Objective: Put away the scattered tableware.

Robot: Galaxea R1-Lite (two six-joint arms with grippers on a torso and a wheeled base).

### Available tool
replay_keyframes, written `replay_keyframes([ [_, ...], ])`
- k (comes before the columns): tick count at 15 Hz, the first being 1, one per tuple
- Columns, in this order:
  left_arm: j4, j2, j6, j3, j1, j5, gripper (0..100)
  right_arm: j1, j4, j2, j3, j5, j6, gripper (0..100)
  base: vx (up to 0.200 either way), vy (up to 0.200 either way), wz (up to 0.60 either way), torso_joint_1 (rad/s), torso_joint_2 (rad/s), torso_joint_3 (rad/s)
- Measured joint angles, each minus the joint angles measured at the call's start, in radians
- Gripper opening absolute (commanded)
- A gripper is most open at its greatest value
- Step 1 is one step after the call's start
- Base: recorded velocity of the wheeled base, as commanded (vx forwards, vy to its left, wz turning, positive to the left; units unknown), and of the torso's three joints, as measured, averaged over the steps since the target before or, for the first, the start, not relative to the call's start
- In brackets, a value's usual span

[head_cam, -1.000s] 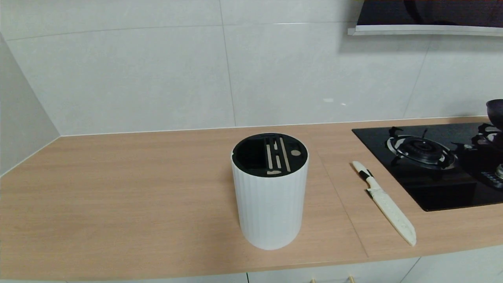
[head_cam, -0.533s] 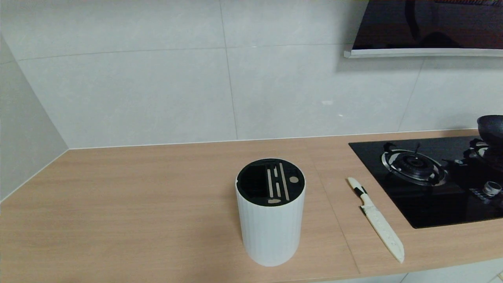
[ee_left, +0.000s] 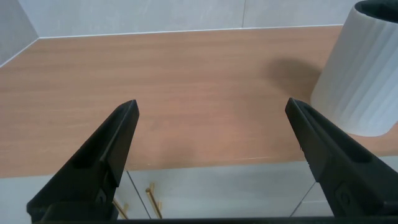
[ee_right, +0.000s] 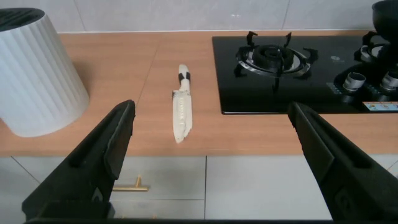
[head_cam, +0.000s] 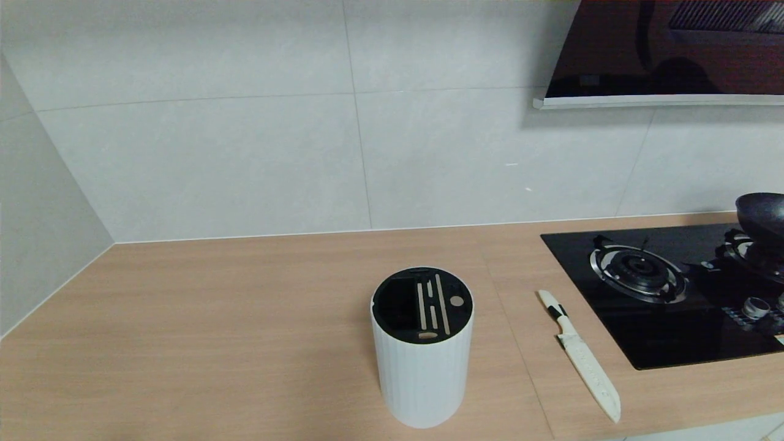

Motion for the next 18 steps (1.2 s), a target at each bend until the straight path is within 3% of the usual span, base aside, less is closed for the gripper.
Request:
replay_keyframes([
  [9,0.000,0.000,0.000,0.000,0.000,0.000,100,0.000,-0.003,0.000,-0.003,0.001,-0.022,100,0.000,0.000,0.00,0.000,0.00,0.000],
  [13,0.000,0.000,0.000,0.000,0.000,0.000,100,0.013,0.011,0.044,-0.124,0.010,-0.021,100,0.000,0.000,0.00,0.000,0.00,0.000],
  [18,0.000,0.000,-0.001,0.000,0.000,0.001,100,0.049,0.012,0.252,-0.221,0.054,-0.020,100,0.000,0.000,0.00,0.000,0.00,0.000],
])
